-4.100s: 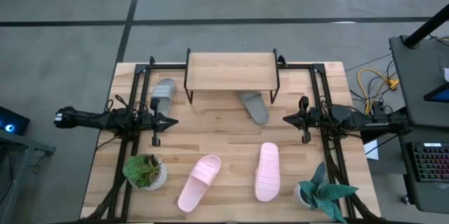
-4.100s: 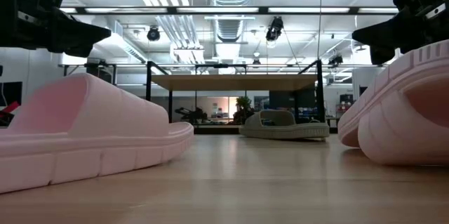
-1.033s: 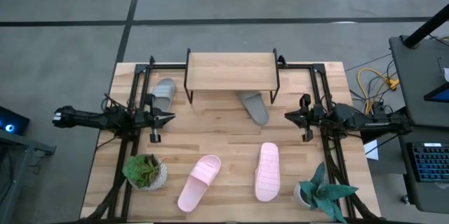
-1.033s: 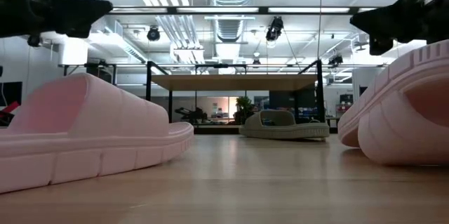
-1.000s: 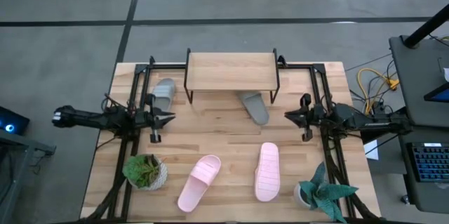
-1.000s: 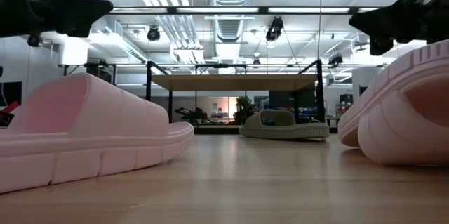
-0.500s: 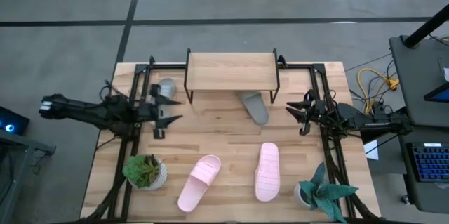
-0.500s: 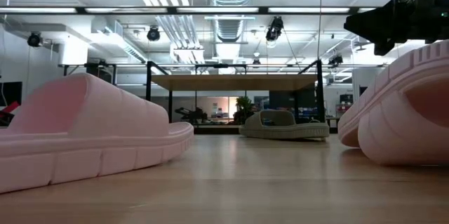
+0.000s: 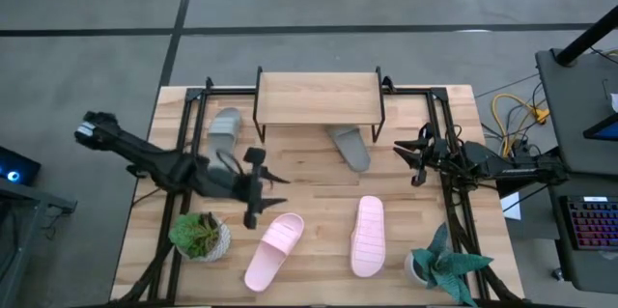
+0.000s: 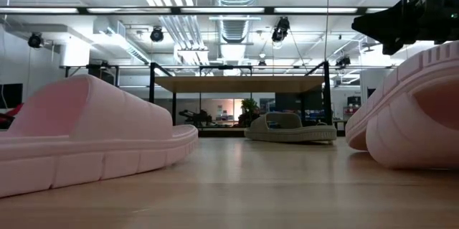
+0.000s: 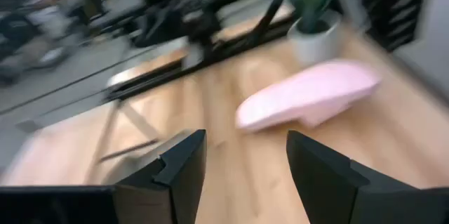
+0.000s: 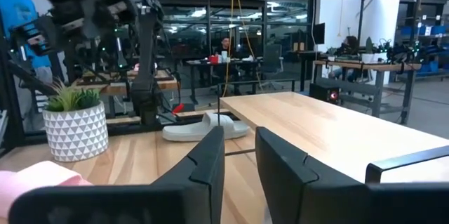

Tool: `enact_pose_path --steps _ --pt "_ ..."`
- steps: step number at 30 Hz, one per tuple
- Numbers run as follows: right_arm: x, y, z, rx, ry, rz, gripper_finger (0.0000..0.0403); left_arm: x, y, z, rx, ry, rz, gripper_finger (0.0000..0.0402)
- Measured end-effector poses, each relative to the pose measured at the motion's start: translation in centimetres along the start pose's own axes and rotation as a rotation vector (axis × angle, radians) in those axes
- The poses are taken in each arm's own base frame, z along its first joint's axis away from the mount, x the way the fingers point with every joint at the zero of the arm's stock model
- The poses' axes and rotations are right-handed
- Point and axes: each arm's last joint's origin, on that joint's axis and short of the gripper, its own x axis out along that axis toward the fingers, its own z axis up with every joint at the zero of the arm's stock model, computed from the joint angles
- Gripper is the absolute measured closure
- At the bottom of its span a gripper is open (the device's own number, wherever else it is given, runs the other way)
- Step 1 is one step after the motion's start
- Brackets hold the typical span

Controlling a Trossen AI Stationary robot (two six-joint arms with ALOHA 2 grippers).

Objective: Pick and place slides into the shelf
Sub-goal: Put the left pink slides on the shelf

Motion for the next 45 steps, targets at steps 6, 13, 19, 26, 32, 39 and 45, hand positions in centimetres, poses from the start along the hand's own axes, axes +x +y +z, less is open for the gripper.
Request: enact_pose_path --steps 6,13,19,26,32,39,45 --pt "0.0 0.0 -0.4 0.0 0.042 0.001 0.0324 0.6 -4.2 1.5 0.129 0.135 0.129 0.0219" --pt "0.0 0.0 -0.9 -0.014 0.095 0.002 0.0316 1.5 -8.8 2.1 0.077 0.133 0.067 0.0219" --pt "0.0 0.0 -0.9 0.018 0.095 0.001 0.0322 1.7 -12.7 1.5 -0.025 0.147 0.012 0.0219" --pt "0.0 0.0 -0.9 0.057 0.095 -0.001 0.0334 2.0 -16.3 -0.8 -0.108 0.224 -0.019 0.0219" --pt "0.0 0.0 -1.0 0.056 0.097 -0.001 0.0331 2.9 -18.3 -3.2 -0.163 0.363 -0.051 0.0219" --pt "0.0 0.0 -1.0 0.056 0.097 -0.001 0.0323 3.5 -19.0 -5.4 -0.169 0.509 -0.026 0.0219" --pt "0.0 0.0 -1.0 0.055 0.097 -0.001 0.0331 3.9 -19.2 -6.2 -0.141 0.537 -0.005 0.0219"
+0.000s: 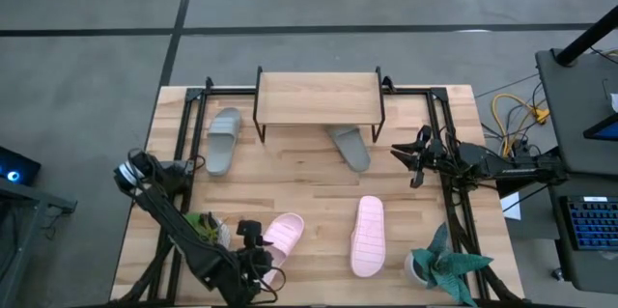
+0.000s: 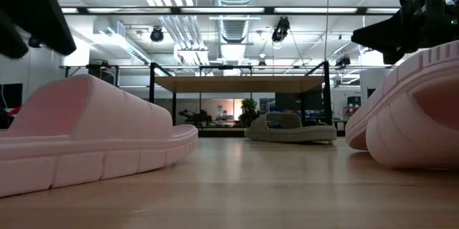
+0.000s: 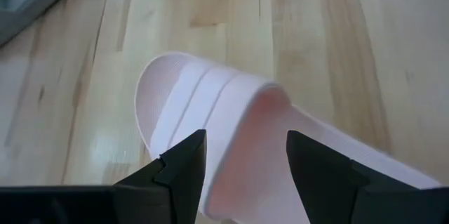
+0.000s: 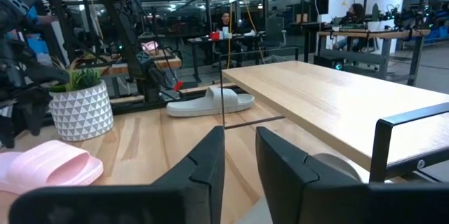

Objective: Pick and place slides into the shelf
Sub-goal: Put the left pink slides on the shelf

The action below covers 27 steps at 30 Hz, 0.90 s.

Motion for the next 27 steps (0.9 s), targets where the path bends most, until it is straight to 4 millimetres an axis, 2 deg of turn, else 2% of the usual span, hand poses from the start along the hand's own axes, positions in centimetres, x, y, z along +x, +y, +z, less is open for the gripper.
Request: enact_pose_path --steps 7,15,27 --pt "0.0 0.0 0.0 -0.003 0.0 0.0 0.0331 1.8 0.3 -0.8 0.044 0.052 0.086 0.0219" --pt "0.0 0.0 0.0 -0.004 0.003 0.0 0.0323 2.6 1.1 -0.4 0.025 0.037 0.133 0.0219" --pt "0.0 0.0 0.0 -0.009 0.004 0.0 0.0339 3.2 1.6 -0.8 0.021 0.061 0.144 0.022"
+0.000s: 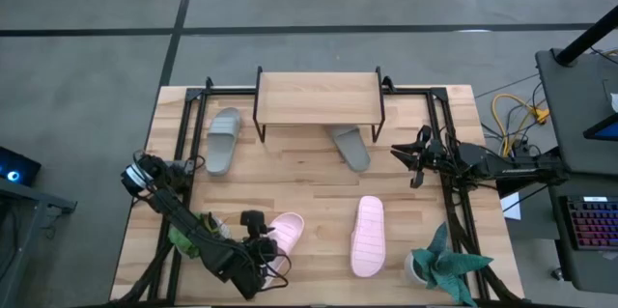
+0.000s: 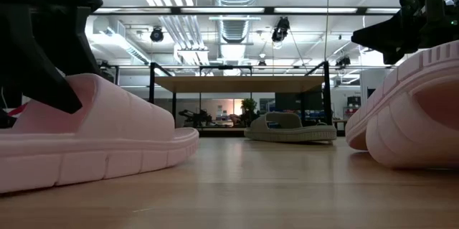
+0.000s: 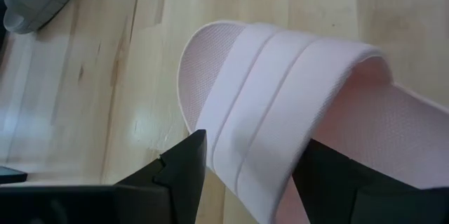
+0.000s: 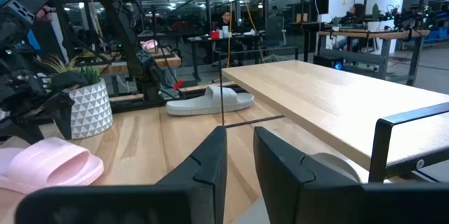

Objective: Pick and place slides into the shelf
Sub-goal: Put the left pink slides on the shelf

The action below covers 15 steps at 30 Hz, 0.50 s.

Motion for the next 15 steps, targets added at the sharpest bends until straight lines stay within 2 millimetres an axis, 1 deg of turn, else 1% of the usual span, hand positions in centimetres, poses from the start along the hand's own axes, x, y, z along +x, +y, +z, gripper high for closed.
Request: enact_pose_path --steps 3,5,8,13,15 --pt "0.0 0.0 0.0 0.0 0.0 0.0 0.0338 0.0 0.0 0.0 -0.001 -0.005 0.007 0.0235" --pt "0.0 0.0 0.0 0.0 0.0 0.0 0.0337 0.2 0.1 0.0 -0.005 -0.006 0.008 0.0255" --pt "0.0 0.0 0.0 0.0 0.0 0.0 0.034 0.8 0.1 -0.3 -0.025 -0.018 0.007 0.0296" --pt "0.0 0.0 0.0 -0.003 0.0 0.0 0.0342 1.6 0.3 -0.6 -0.05 -0.03 0.01 0.0378" --pt "0.0 0.0 0.0 -0.003 0.0 0.0 0.034 1.8 0.4 -0.5 -0.053 -0.029 0.015 0.0394"
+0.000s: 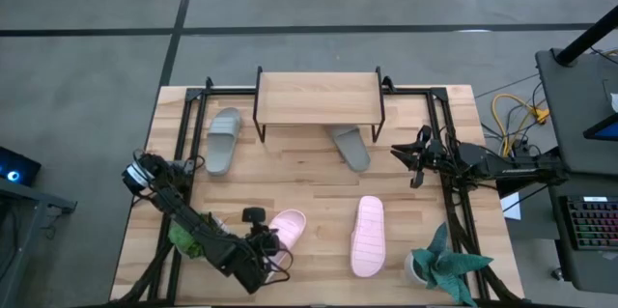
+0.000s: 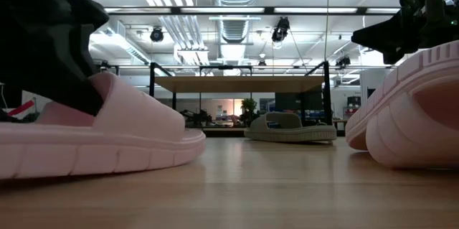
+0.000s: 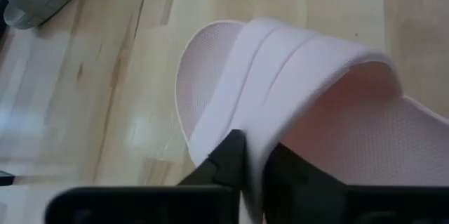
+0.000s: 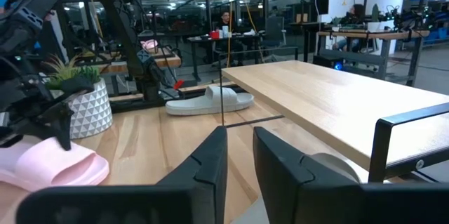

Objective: Pick and place slides into the shelf
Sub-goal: Put the left pink slides on the shelf

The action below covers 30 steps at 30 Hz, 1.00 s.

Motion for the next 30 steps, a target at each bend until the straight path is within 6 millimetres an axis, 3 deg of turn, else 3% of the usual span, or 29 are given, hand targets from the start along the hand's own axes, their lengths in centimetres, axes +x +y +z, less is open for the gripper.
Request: enact_pose_path --steps 6,10,15,23,30 --pt "0.0 0.0 0.0 0.003 0.0 0.0 0.0338 0.0 1.4 0.9 -0.067 -0.049 0.077 0.0399" --pt "0.0 0.0 0.0 0.003 0.0 0.0 0.0342 -0.2 2.9 2.6 -0.152 -0.081 0.098 0.04" --pt "0.0 0.0 0.0 0.003 0.002 0.001 0.034 -0.9 4.6 4.6 -0.087 -0.122 0.139 0.0401" --pt "0.0 0.0 0.0 0.002 0.005 0.001 0.034 -3.3 8.9 7.6 -0.067 -0.206 0.227 0.0401" --pt "0.0 0.0 -0.1 0.002 0.007 0.001 0.0344 -5.5 12.9 8.9 -0.049 -0.268 0.323 0.0401"
